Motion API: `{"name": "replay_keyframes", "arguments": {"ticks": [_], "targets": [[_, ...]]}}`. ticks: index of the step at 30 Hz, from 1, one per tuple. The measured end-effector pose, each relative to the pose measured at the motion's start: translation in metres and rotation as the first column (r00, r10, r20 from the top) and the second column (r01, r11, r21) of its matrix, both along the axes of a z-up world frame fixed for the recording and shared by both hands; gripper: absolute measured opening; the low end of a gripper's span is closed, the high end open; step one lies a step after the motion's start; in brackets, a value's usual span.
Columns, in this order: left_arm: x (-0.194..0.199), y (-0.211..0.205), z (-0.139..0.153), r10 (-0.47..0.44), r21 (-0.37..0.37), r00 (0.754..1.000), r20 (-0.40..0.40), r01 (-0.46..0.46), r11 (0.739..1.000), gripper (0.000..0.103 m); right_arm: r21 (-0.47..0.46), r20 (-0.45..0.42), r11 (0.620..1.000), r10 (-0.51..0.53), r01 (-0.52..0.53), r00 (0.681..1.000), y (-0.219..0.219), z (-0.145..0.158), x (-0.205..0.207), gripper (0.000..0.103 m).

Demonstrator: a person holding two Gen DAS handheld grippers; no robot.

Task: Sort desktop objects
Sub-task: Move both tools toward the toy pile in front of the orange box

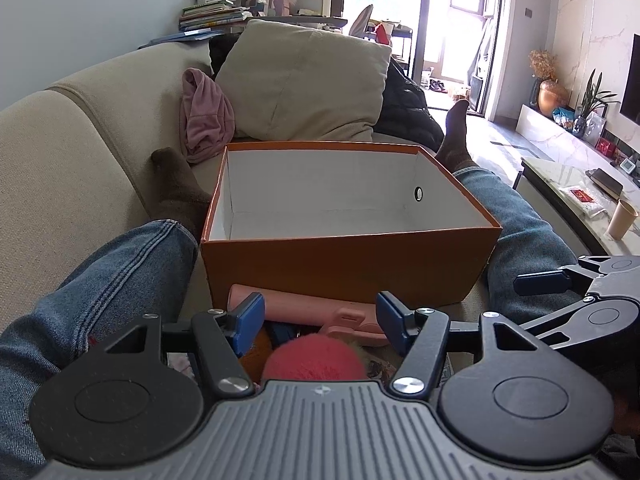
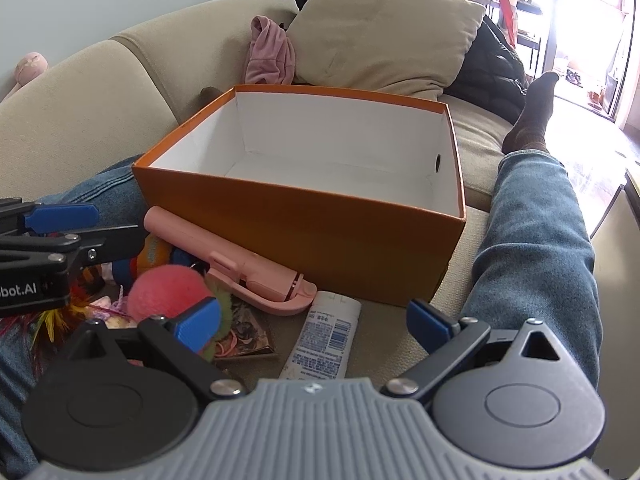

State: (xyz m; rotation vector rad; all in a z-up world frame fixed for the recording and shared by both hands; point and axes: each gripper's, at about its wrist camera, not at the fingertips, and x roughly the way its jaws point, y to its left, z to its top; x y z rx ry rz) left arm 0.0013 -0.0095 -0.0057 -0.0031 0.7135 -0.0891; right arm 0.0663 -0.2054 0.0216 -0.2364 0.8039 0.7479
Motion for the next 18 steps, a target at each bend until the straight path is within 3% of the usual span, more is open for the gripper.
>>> {"name": "replay_keyframes", "arguments": {"ticks": [18], "targets": [[0.0008, -0.0018, -0.0018, -0.021, -0.011, 1.000, -0.019, 0.021, 1.000, 0.073, -0.009, -0.005, 1.000, 0.003, -0.003, 1.000, 0.0004, -0.0021, -0.0001, 0.099]]}}
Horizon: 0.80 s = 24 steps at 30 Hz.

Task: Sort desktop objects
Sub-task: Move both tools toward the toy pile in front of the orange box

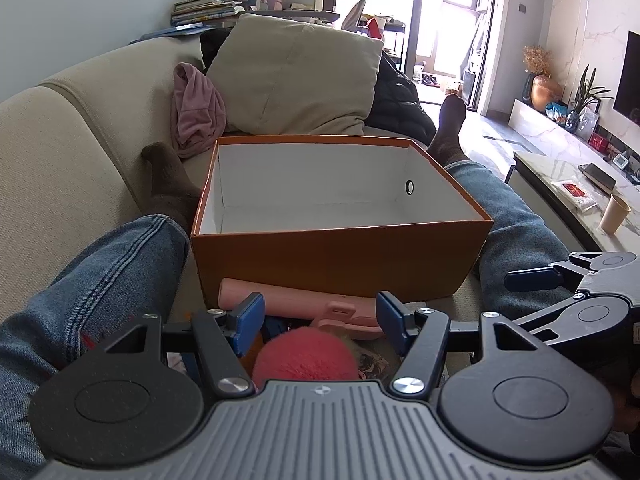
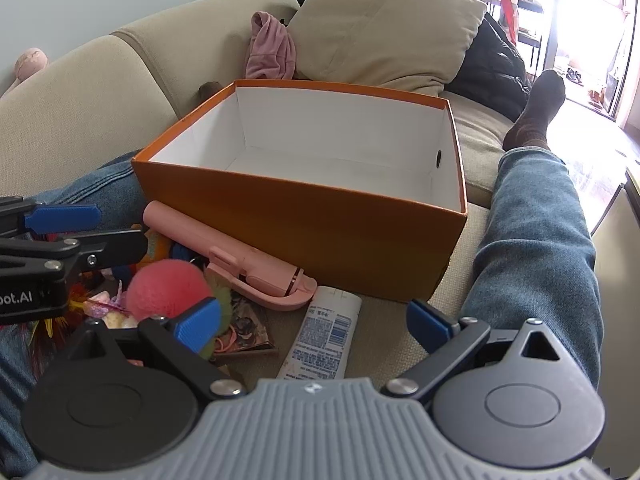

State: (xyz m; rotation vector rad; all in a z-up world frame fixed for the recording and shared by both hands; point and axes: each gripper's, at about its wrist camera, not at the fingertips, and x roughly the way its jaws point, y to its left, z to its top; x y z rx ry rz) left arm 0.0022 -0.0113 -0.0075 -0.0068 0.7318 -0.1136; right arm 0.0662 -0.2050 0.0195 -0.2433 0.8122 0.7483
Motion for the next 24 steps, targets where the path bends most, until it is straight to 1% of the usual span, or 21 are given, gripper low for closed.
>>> {"name": "replay_keyframes", "arguments": {"ticks": [3, 6, 8, 9, 11, 14, 17, 19, 24], "targets": [[0.000, 0.000, 0.000, 0.000, 0.000, 1.000, -0.008, 0.000, 1.000, 0.071, 0.002, -0.001, 1.000, 0.000, 0.000, 1.000, -0.001, 0.000, 0.000, 0.097], [0.001, 0.002, -0.002, 0.007, 0.002, 1.000, -0.023, -0.007, 1.000, 0.068, -0.001, -0.006, 1.000, -0.001, 0.001, 1.000, -0.001, -0.001, 0.000, 0.091], [0.003, 0.004, -0.003, 0.013, 0.001, 0.999, -0.039, -0.013, 1.000, 0.063, -0.004, -0.016, 1.000, 0.000, 0.000, 1.000, -0.002, -0.003, 0.001, 0.084], [0.003, 0.005, -0.003, 0.014, 0.000, 0.999, -0.047, -0.014, 1.000, 0.062, -0.005, -0.020, 1.000, 0.000, 0.000, 1.000, -0.003, -0.004, 0.001, 0.083], [0.003, 0.006, -0.005, 0.011, 0.003, 0.998, -0.065, -0.011, 1.000, 0.057, -0.005, -0.033, 1.000, 0.005, -0.005, 0.999, -0.003, -0.005, 0.002, 0.074], [0.001, 0.007, -0.007, -0.006, 0.004, 0.995, -0.098, 0.006, 1.000, 0.049, -0.002, -0.053, 1.000, 0.021, -0.021, 0.998, -0.002, -0.006, 0.002, 0.067], [-0.001, 0.008, -0.009, -0.019, 0.005, 0.992, -0.124, 0.020, 1.000, 0.047, -0.002, -0.068, 0.999, 0.044, -0.044, 0.997, 0.000, -0.006, 0.000, 0.059], [-0.003, 0.008, -0.010, -0.028, 0.011, 0.990, -0.139, 0.030, 0.999, 0.047, 0.000, -0.081, 0.998, 0.062, -0.062, 0.995, 0.001, -0.007, -0.002, 0.057], [-0.011, 0.009, -0.010, -0.048, 0.024, 0.982, -0.180, 0.053, 0.998, 0.048, 0.003, -0.109, 0.993, 0.114, -0.114, 0.988, 0.005, -0.009, -0.007, 0.057]]}}
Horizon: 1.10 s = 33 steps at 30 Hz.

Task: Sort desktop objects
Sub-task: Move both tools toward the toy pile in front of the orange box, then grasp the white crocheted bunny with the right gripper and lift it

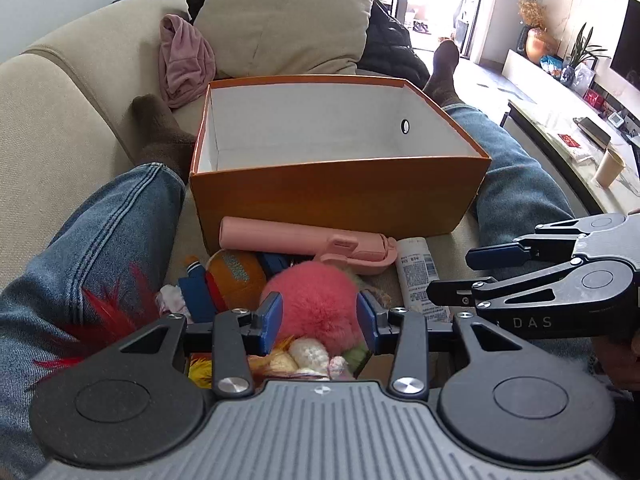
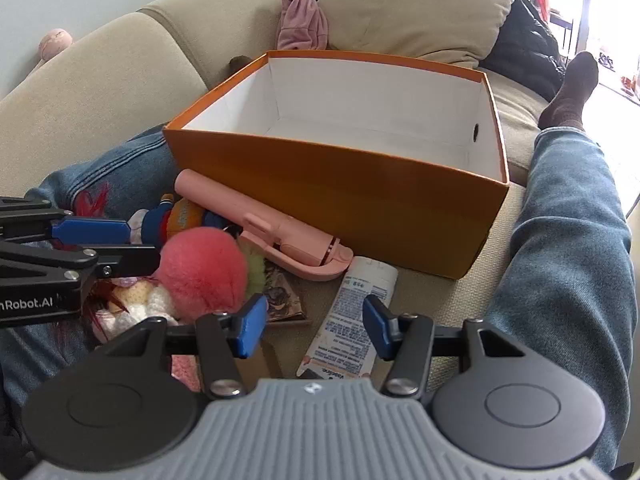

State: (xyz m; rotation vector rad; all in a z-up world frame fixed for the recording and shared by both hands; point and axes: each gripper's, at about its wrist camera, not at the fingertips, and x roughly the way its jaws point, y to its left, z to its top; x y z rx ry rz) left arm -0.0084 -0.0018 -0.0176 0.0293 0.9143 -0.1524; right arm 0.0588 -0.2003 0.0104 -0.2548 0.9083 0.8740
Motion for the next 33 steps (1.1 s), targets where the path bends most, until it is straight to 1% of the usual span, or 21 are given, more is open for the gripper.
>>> {"name": "replay_keyframes", "arguments": {"ticks": [5, 7, 11, 15, 19, 24, 27, 29, 30, 31, 33], "targets": [[-0.012, 0.002, 0.001, -0.012, 0.067, 0.999, -0.047, 0.015, 0.998, 0.061, 0.000, -0.007, 0.995, 0.097, -0.097, 0.995, 0.012, -0.002, -0.011, 0.057], [-0.016, 0.004, -0.002, -0.009, 0.084, 0.997, -0.078, 0.016, 0.996, 0.064, 0.008, -0.012, 0.988, 0.154, -0.153, 0.988, 0.017, -0.003, -0.017, 0.057], [-0.022, 0.009, -0.007, 0.017, 0.124, 0.993, -0.120, -0.002, 0.992, 0.064, 0.024, -0.031, 0.963, 0.270, -0.269, 0.962, 0.028, -0.005, -0.029, 0.057], [-0.029, 0.014, -0.007, 0.024, 0.138, 0.989, -0.143, -0.004, 0.990, 0.064, 0.014, -0.059, 0.928, 0.373, -0.372, 0.926, 0.043, -0.014, -0.041, 0.057], [-0.028, 0.025, -0.011, 0.069, 0.146, 0.984, -0.166, -0.044, 0.988, 0.064, 0.005, -0.095, 0.895, 0.444, -0.446, 0.891, 0.057, -0.024, -0.047, 0.057], [-0.023, 0.037, -0.016, 0.123, 0.142, 0.977, -0.173, -0.099, 0.985, 0.064, -0.016, -0.130, 0.866, 0.494, -0.500, 0.860, 0.078, -0.038, -0.051, 0.057], [-0.019, 0.045, -0.022, 0.154, 0.136, 0.971, -0.180, -0.131, 0.982, 0.064, -0.036, -0.146, 0.863, 0.494, -0.503, 0.857, 0.090, -0.049, -0.050, 0.057], [-0.018, 0.050, -0.023, 0.168, 0.119, 0.970, -0.177, -0.148, 0.982, 0.064, -0.036, -0.174, 0.862, 0.492, -0.505, 0.853, 0.096, -0.054, -0.048, 0.059], [-0.018, 0.051, -0.022, 0.170, 0.109, 0.971, -0.169, -0.153, 0.982, 0.064, -0.035, -0.188, 0.864, 0.489, -0.503, 0.852, 0.098, -0.057, -0.047, 0.058], [-0.019, 0.052, -0.020, 0.170, 0.102, 0.973, -0.157, -0.155, 0.983, 0.064, -0.027, -0.199, 0.867, 0.483, -0.498, 0.852, 0.098, -0.057, -0.045, 0.053], [-0.020, 0.053, -0.017, 0.160, 0.090, 0.978, -0.135, -0.149, 0.985, 0.064, -0.019, -0.198, 0.871, 0.478, -0.491, 0.855, 0.094, -0.053, -0.044, 0.048]]}}
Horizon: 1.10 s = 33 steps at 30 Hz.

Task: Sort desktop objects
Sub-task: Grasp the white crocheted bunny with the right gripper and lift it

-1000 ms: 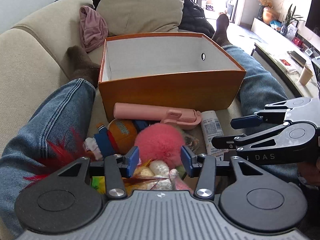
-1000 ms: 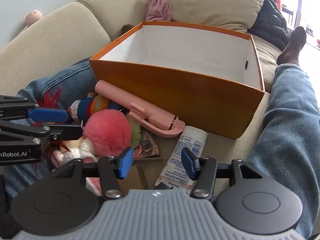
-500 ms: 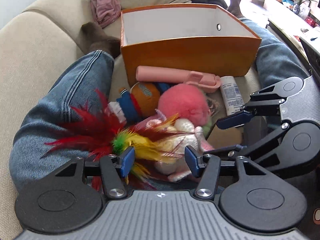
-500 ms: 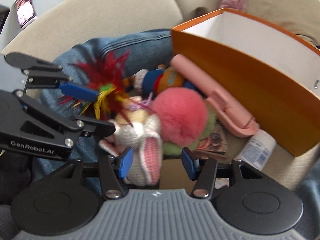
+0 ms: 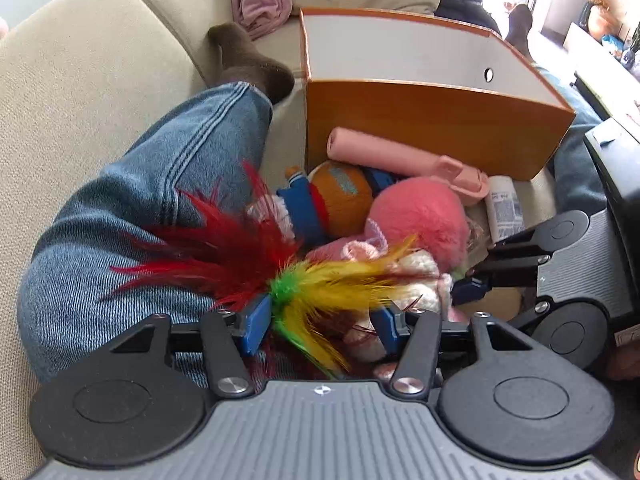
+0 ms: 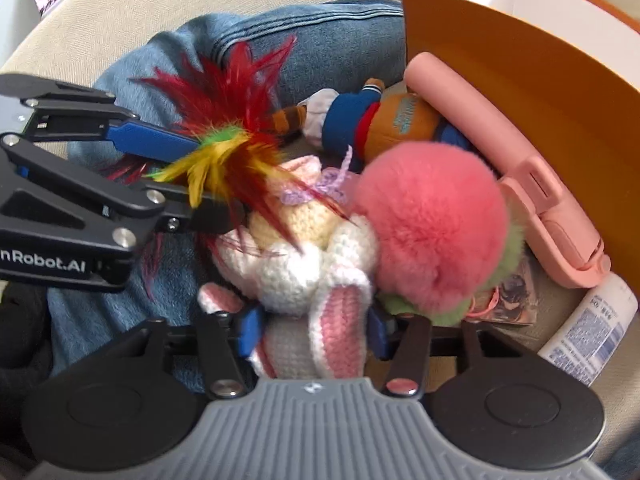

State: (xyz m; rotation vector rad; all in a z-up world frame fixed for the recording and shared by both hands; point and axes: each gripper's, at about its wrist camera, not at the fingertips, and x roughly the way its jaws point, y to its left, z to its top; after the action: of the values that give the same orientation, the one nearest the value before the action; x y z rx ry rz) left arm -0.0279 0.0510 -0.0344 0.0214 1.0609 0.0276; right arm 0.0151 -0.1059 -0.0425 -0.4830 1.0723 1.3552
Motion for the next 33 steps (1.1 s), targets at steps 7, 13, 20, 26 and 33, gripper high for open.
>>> {"name": "replay_keyframes", "arguments": {"ticks": [7, 13, 20, 26, 33], "targets": [[0.001, -0.007, 0.013, -0.042, -0.025, 0.997, 0.069, 0.043, 0.999, 0.061, 0.077, 0.066, 0.994, -0.081, 0.076, 0.995, -0.037, 0.038, 0.014, 0.032], [0.005, -0.022, 0.019, -0.087, -0.026, 0.991, 0.102, 0.090, 0.996, 0.060, 0.133, 0.099, 0.972, -0.208, 0.194, 0.973, -0.073, 0.067, 0.041, 0.011], [0.021, -0.029, 0.018, -0.124, 0.014, 0.987, 0.106, 0.123, 0.992, 0.060, 0.107, 0.246, 0.937, -0.350, 0.333, 0.904, -0.076, 0.057, 0.073, 0.011], [0.042, -0.022, 0.016, -0.171, 0.074, 0.981, 0.091, 0.164, 0.984, 0.060, 0.161, 0.288, 0.904, -0.426, 0.396, 0.857, -0.083, 0.070, 0.102, 0.012], [0.073, -0.021, -0.011, -0.270, 0.197, 0.962, -0.046, 0.274, 0.941, 0.060, 0.188, 0.336, 0.904, -0.427, 0.385, 0.839, -0.078, 0.082, 0.103, 0.032]]}}
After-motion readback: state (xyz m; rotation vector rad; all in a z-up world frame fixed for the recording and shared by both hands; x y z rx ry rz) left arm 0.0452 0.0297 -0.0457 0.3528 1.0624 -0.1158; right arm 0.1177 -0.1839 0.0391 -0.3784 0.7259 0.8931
